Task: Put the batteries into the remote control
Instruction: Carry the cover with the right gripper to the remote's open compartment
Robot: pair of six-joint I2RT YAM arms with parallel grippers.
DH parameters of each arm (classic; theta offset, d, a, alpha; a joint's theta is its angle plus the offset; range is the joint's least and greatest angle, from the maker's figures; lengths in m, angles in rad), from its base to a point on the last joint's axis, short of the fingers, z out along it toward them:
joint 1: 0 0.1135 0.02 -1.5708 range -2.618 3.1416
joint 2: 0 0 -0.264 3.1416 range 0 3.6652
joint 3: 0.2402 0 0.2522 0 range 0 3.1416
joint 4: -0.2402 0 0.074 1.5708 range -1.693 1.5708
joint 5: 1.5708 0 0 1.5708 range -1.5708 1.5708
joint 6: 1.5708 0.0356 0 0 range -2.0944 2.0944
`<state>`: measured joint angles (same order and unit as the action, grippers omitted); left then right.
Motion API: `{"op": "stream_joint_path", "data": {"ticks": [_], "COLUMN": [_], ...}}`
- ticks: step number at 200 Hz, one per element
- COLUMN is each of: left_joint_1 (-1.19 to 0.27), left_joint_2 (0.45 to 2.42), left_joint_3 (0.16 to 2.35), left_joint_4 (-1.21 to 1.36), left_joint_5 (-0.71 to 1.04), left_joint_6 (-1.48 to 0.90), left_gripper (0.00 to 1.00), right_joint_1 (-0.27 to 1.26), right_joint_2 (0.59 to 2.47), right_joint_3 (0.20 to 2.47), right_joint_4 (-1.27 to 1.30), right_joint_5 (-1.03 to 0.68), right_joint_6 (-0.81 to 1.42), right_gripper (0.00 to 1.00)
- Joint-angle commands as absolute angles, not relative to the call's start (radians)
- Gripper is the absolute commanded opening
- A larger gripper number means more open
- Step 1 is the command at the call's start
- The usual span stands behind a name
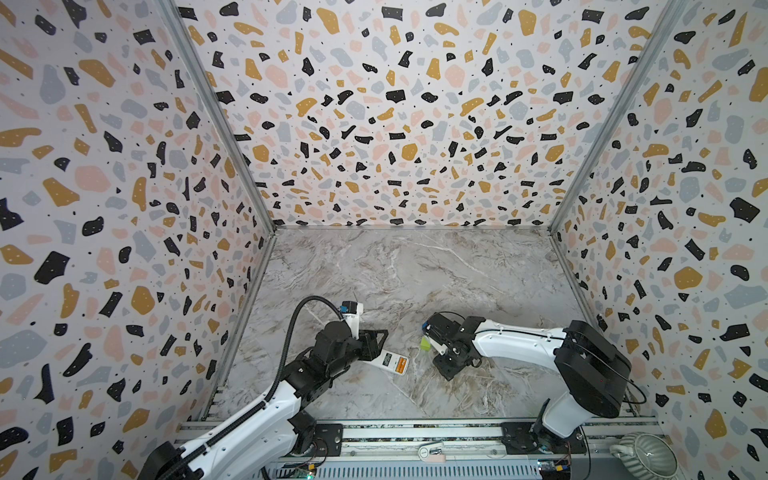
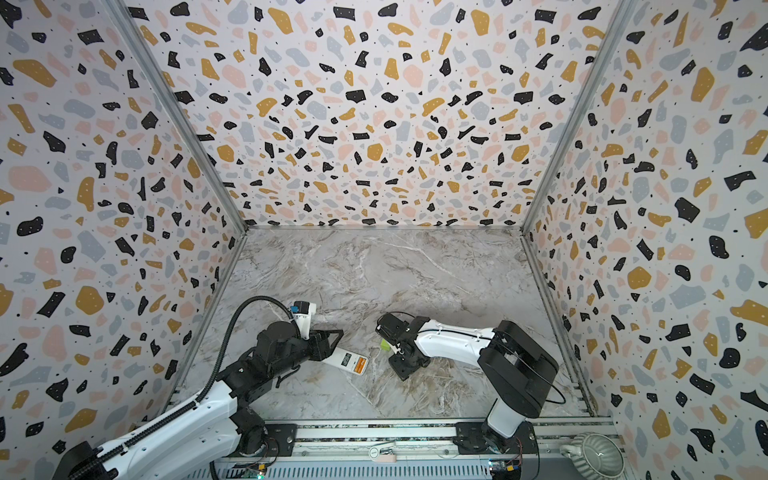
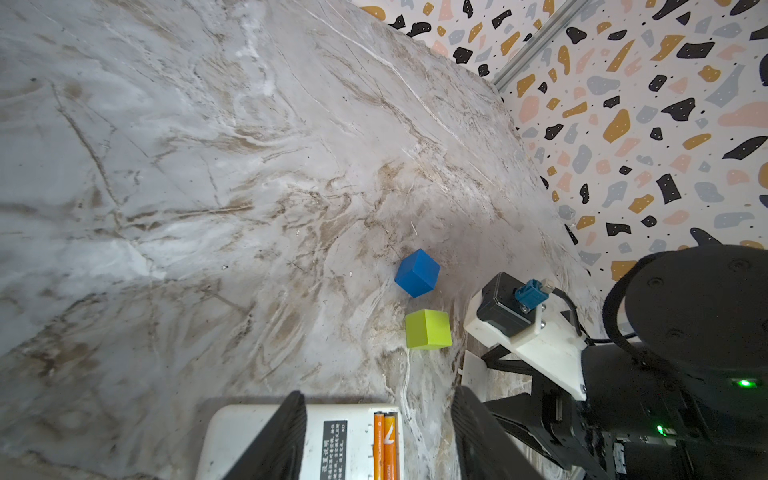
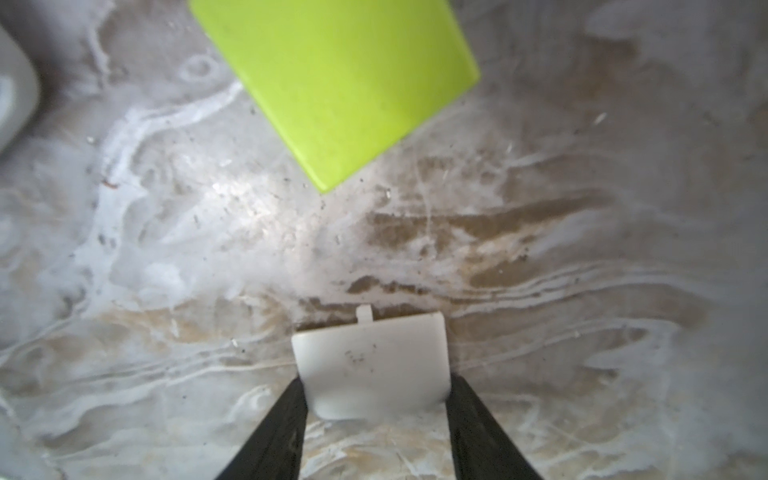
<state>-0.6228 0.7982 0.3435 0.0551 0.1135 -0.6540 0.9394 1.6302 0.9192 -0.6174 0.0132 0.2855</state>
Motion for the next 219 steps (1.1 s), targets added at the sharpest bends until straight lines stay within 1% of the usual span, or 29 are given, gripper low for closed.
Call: {"op": "stream_joint_path", "data": {"ticks": [1,52,90,116,141,172,219], "left_joint_1": [-0.617,-0.617,-0.611,-0.589,-0.549,-0.501,-0.492], "left_joint_2": [0.799,0.791,0.789,0.815,0.848,0.847,0.846], "left_joint_3": [0.332,0.332,0.36,0.352,0.325,0.293,0.271], "left_joint_4": [0.092,0.07,-0.044,-0.091,-0.091,-0.082,-0.085], "left_joint_5": [0.104,0.09,0.01,-0.03,-0.015,0.017,0.027], "left_joint_6": [-0.661,-0.658,-0.641,-0.668,-0.696,-0.713,-0.726], "left_gripper": [0.58,0.58,0.58,0.55,0.52,0.53,0.54], "right_joint_1": [0.959,1.031,1.063,1.072,1.074,1.075,1.081], "right_joint_2": [1.636,1.68,1.681,1.663,1.667,1.687,1.75], "right_joint_3": [0.927,0.974,1.002,1.02,1.051,1.095,1.156], "right_joint_4": [-0.632,-0.613,-0.577,-0.552,-0.546,-0.53,-0.529], "right_joint_5": [0.038,0.059,0.064,0.043,0.028,0.01,-0.032], "right_joint_6": [0.272,0.202,0.124,0.065,0.008,-0.04,-0.07], "right_gripper": [0.51,0.41,0.39,0.38,0.38,0.37,0.36]}}
